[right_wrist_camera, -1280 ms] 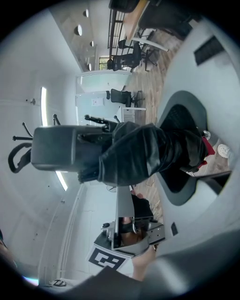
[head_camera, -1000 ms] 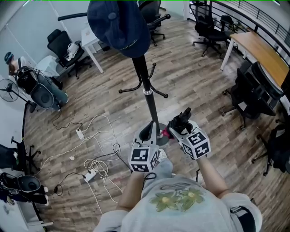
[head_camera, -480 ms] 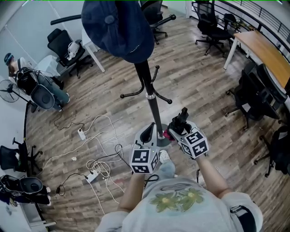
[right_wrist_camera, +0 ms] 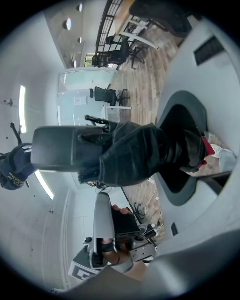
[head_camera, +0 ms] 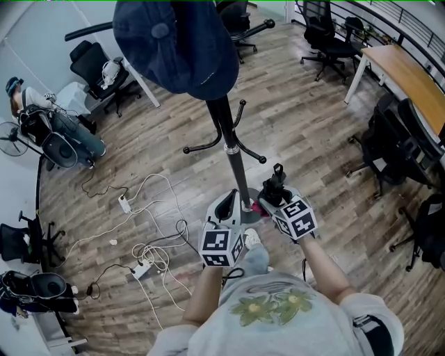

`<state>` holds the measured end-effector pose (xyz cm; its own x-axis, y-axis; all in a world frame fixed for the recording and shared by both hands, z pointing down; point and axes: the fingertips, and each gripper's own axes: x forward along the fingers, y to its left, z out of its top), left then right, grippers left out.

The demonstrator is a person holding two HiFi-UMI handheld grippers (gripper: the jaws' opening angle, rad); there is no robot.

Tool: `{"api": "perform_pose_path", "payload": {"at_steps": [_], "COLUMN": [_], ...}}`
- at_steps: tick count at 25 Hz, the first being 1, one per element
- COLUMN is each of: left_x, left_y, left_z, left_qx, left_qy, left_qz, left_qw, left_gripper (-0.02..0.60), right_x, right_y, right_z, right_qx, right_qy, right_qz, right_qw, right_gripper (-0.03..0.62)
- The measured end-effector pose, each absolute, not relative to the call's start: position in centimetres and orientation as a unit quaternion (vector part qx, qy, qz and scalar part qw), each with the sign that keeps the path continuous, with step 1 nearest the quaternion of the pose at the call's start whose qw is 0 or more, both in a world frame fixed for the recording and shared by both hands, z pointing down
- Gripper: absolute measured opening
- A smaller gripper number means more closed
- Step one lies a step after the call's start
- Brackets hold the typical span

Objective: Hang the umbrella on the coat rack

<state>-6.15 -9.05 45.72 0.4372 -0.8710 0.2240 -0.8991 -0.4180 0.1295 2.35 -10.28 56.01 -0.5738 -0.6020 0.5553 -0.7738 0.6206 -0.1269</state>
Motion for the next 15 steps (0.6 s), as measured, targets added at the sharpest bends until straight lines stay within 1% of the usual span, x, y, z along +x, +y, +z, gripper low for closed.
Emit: {"api": "perform_pose_path", "payload": {"at_steps": [15], "left_x": [-7.3], "left_y": [-11.0], "left_z": [47.2], "left_qx": [0.832], "left_qy": [-0.534], "left_qz": [0.074], "left_qw": [0.133], "left_gripper": [0.002], "right_x": [1.7], "right_y": [-12.7], "right_z": [59.4], "right_qx": [0.388], "right_qy": [-0.859], "right_qz": [0.201], "right_qw": [0.268], "right_gripper": [0.224]}}
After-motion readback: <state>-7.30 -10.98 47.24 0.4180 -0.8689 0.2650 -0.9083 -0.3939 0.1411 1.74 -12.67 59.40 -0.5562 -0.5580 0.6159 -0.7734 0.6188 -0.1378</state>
